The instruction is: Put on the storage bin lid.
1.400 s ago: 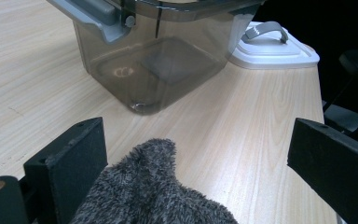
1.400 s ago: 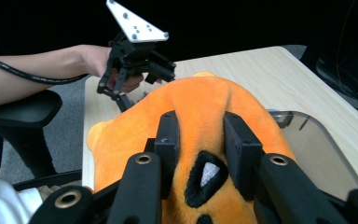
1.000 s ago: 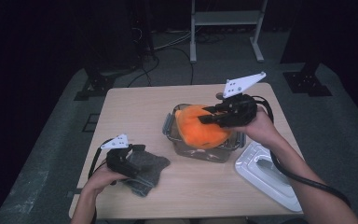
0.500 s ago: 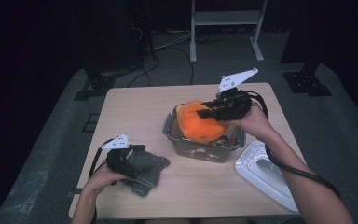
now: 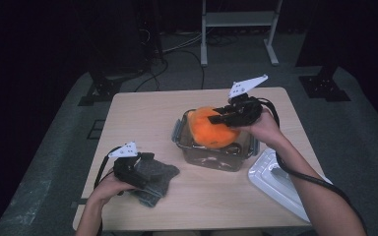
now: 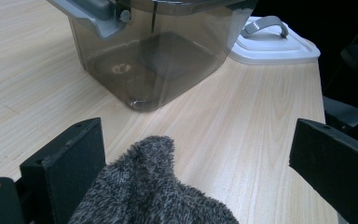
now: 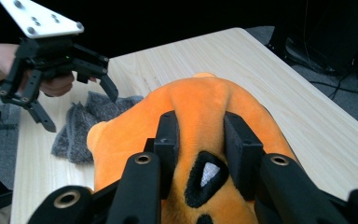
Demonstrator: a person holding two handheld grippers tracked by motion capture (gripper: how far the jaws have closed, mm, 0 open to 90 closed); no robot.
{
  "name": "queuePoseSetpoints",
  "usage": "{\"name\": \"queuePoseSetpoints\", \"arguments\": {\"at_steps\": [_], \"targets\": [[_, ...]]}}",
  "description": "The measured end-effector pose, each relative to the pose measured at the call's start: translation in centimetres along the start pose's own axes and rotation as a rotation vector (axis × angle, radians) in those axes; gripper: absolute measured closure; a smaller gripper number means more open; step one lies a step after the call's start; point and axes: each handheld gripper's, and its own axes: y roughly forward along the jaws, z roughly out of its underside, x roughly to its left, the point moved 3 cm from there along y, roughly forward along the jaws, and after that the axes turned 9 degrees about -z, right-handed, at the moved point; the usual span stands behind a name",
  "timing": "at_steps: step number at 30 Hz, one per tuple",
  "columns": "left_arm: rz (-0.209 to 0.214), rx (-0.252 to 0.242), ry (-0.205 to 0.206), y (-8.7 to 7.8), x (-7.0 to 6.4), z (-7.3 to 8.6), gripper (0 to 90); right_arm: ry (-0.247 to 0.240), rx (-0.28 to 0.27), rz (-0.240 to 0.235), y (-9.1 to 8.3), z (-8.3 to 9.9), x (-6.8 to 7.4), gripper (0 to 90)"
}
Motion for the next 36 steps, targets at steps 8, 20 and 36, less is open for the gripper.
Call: {"name": "queuePoseSetpoints", "arguments": {"at_steps": [8,20,36], "targets": [[0.001,-0.001,0.001,-0.1,0.0,0.0,2.6,0.021,0.014,0.013,0.8,0.6,-1.0,68.6],[0.001,-0.001,0.005,-0.1,0.0,0.0,2.6,0.044,0.032,0.021,1.6,1.5,-2.1,68.2],[0.0,0.001,0.003,-0.1,0.0,0.0,2.6,0.068,0.055,0.017,2.8,2.4,-3.0,68.0]]}}
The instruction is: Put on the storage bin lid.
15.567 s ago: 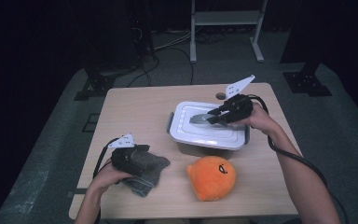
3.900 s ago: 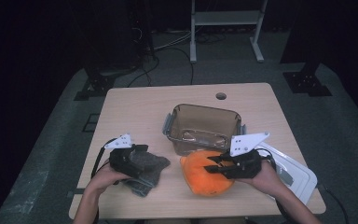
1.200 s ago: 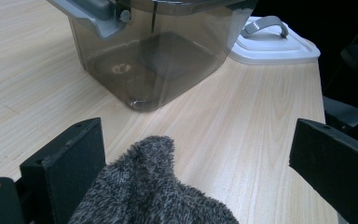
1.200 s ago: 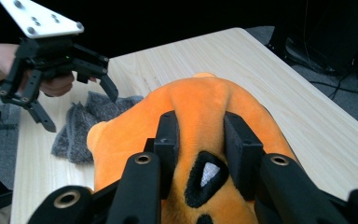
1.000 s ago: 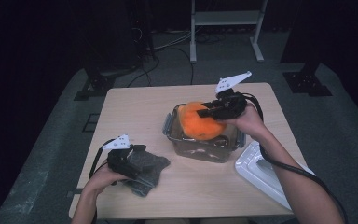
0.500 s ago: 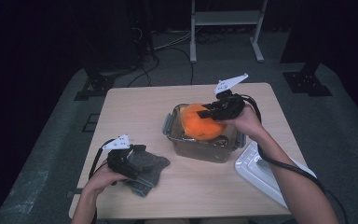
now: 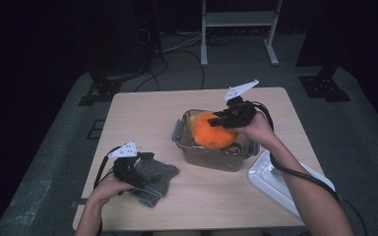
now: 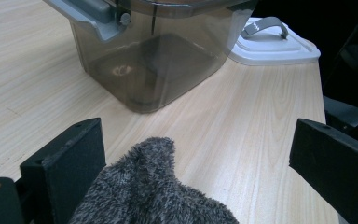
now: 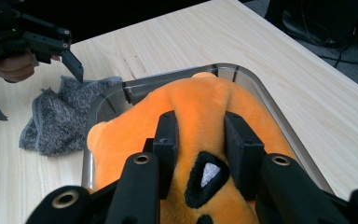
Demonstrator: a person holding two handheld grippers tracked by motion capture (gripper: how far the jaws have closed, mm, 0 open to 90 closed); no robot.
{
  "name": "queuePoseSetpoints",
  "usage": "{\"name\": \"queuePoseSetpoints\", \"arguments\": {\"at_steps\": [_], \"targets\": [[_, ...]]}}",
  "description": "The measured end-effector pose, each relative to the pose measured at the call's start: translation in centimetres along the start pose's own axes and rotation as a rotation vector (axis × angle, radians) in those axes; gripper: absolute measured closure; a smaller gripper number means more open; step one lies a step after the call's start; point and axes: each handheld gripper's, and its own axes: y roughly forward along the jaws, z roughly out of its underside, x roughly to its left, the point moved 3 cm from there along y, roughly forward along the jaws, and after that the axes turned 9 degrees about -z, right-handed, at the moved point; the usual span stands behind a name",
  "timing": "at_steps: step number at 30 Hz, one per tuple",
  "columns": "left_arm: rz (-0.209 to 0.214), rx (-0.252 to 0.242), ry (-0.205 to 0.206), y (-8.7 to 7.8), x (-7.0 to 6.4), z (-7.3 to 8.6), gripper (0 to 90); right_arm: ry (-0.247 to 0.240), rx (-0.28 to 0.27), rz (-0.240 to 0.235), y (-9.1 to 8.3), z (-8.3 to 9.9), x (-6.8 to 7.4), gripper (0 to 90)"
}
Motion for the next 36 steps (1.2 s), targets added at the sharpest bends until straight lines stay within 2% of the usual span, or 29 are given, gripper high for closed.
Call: {"name": "queuePoseSetpoints", "arguments": {"at_steps": [20,36], "targets": [[0.005,-0.002,0.003,0.1,-0.1,0.0,2.6,0.023,0.049,0.0,1.4,0.9,-0.8,67.5],[0.004,-0.003,0.003,-0.1,0.0,0.0,2.6,0.036,0.091,-0.02,2.8,1.3,-1.1,67.1]]}}
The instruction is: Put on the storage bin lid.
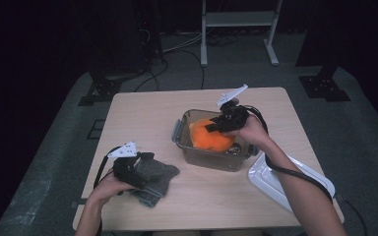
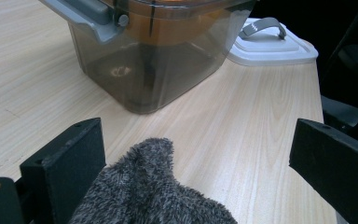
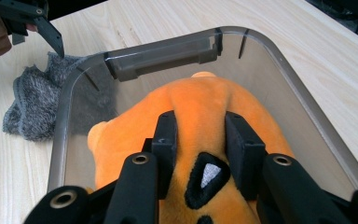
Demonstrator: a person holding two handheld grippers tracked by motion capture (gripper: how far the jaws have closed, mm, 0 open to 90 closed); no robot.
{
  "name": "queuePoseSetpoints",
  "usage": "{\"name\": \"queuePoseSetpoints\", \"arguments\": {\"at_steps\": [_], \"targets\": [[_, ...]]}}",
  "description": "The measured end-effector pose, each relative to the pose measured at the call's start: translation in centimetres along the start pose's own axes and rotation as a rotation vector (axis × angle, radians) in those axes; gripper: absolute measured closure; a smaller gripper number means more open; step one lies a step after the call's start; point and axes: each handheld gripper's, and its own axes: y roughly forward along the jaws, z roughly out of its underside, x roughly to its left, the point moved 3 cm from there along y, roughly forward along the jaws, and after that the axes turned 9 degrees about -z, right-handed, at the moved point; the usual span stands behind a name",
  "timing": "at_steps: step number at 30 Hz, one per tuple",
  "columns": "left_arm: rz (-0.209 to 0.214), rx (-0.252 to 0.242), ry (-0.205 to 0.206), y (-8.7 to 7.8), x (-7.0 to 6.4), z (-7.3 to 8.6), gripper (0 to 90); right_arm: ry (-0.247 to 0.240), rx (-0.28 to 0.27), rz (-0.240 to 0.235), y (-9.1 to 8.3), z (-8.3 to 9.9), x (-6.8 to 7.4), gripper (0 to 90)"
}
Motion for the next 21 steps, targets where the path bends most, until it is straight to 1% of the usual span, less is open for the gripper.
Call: {"name": "queuePoseSetpoints", "arguments": {"at_steps": [7,10,21], "targets": [[0.001,0.0,0.0,0.0,0.0,0.0,2.6,0.01,0.02,-0.004,0.5,0.2,-0.2,66.6],[-0.002,-0.003,-0.003,-0.1,0.0,0.0,2.6,0.004,0.026,-0.007,0.8,0.2,-0.2,66.5],[-0.003,-0.008,0.0,-0.3,0.1,-0.1,2.6,0.021,0.041,-0.012,1.4,0.3,-0.3,65.4]]}}
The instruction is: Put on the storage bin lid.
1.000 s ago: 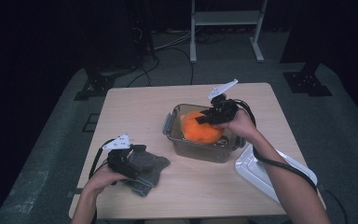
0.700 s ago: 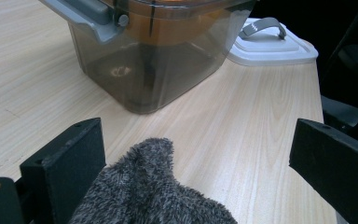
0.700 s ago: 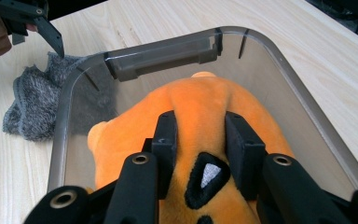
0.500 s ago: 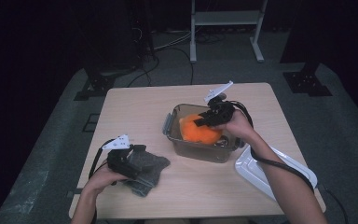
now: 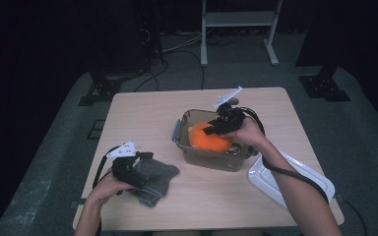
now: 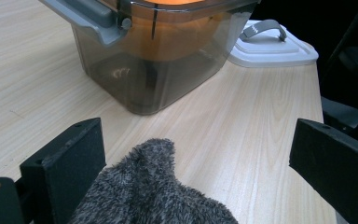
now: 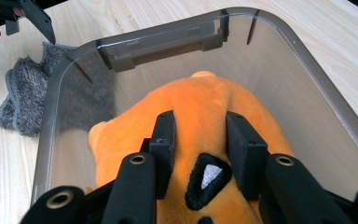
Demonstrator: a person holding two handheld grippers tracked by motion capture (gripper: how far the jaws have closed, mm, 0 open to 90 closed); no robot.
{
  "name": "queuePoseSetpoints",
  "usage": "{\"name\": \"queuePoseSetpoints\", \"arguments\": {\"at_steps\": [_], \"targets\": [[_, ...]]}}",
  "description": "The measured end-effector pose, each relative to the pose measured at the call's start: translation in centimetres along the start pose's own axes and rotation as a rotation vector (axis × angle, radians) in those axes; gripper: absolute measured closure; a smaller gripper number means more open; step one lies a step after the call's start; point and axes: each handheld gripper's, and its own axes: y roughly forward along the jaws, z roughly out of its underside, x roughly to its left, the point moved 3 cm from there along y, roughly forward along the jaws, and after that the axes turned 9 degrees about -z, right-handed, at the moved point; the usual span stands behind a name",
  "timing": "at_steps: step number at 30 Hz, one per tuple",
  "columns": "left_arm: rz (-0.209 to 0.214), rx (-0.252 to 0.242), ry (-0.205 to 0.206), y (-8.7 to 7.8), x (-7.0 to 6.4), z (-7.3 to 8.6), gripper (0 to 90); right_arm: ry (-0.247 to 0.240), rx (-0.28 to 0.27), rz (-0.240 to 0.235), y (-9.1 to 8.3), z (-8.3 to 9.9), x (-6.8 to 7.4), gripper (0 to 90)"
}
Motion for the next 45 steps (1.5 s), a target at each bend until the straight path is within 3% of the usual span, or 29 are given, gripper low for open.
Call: {"name": "queuePoseSetpoints", "arguments": {"at_steps": [45], "targets": [[-0.001,0.002,0.0,0.04,0.0,-0.02,2.6,0.028,0.025,0.001,0.1,0.38,-0.09,54.9]]}}
